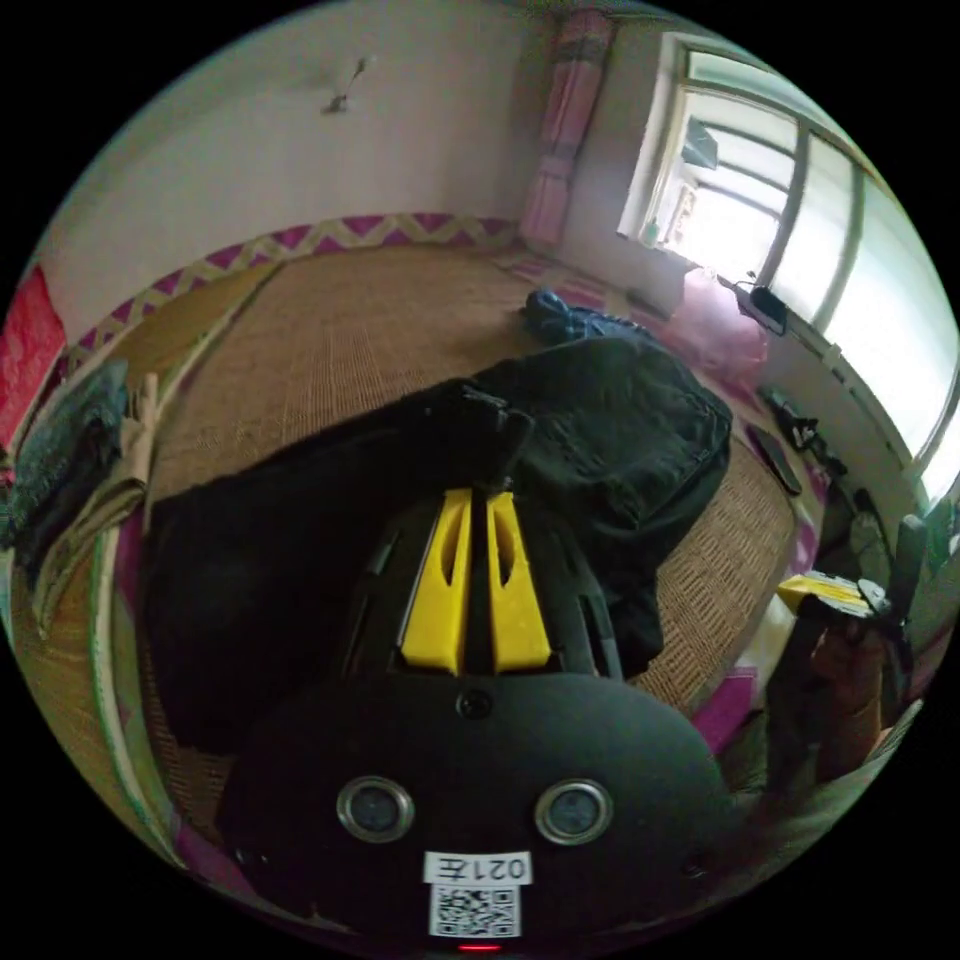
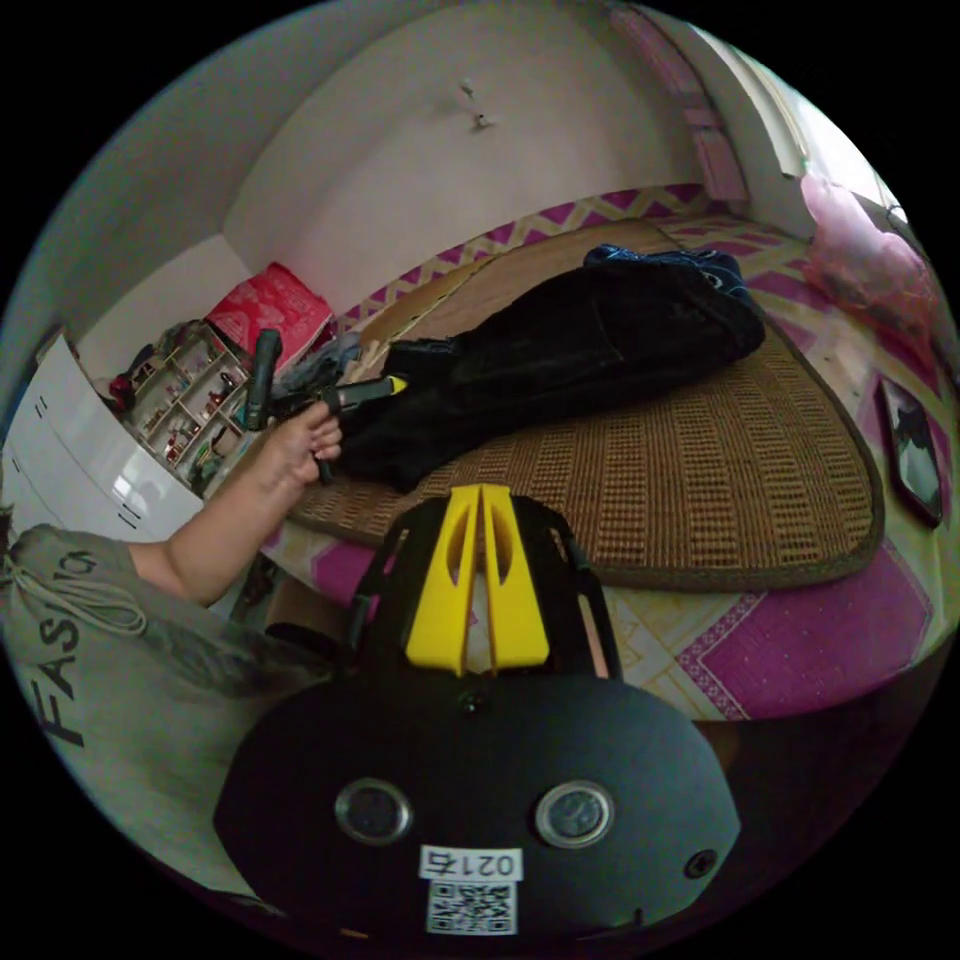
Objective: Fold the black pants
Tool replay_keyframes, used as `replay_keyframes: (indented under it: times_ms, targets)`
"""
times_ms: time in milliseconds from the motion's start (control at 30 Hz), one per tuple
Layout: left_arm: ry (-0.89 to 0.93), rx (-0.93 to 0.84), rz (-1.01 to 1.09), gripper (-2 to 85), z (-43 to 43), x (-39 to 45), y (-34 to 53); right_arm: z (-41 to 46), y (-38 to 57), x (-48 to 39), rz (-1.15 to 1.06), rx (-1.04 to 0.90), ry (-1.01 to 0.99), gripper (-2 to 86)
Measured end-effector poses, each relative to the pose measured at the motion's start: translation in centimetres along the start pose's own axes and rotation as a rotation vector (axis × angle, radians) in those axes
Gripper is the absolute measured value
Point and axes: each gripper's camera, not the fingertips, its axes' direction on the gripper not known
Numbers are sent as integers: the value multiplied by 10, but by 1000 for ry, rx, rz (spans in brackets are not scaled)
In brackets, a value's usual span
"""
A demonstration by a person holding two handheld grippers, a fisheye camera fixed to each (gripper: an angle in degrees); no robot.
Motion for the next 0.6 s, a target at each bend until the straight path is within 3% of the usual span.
replay_keyframes:
  times_ms: [133,400,600]
  targets:
    - [9,-169,38,52,56,14,9,-10,-12,38,55,8,-35,3]
    - [274,-48,108,107,52,7,26,-34,-58,169,418,167,-45,114]
    - [256,15,81,85,25,-6,51,-23,-92,260,663,283,-51,141]
